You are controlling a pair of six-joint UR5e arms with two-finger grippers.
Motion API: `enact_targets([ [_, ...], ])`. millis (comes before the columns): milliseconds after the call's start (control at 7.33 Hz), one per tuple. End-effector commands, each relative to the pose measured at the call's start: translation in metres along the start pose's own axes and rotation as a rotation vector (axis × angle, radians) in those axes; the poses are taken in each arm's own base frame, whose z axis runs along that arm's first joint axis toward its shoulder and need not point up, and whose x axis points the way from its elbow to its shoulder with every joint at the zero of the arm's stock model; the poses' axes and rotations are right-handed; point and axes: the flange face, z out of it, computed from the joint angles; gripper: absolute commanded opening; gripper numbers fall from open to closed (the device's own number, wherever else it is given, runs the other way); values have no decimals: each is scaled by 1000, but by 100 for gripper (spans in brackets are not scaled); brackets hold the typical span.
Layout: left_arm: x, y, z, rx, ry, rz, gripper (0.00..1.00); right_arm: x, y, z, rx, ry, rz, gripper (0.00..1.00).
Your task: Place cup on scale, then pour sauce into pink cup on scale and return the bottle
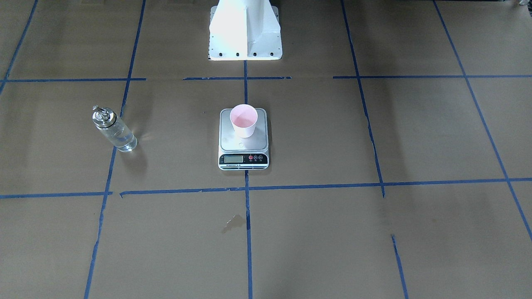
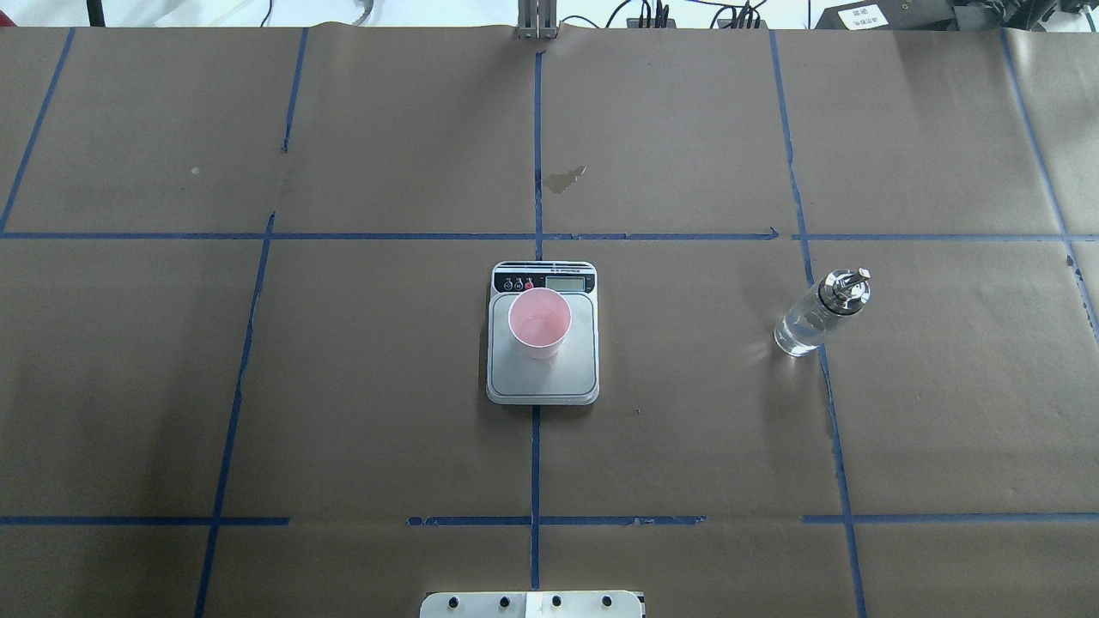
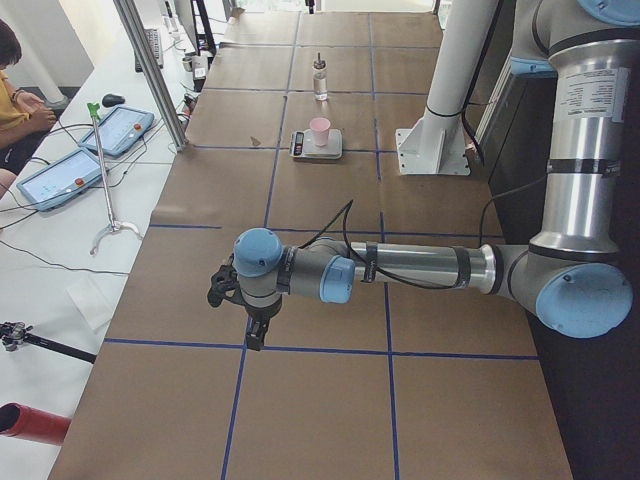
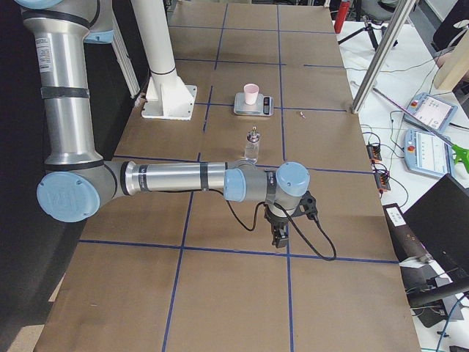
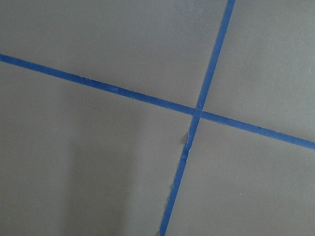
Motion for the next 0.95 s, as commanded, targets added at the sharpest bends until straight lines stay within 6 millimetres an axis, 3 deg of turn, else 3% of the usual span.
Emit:
enact_targets([
  [0,0,0,0,2,0,2,100,-3,1,-2,5,-3,-4,100],
  [818,3,-3,-3,7,0,9,100,-1,4,0,0,-1,0,100],
])
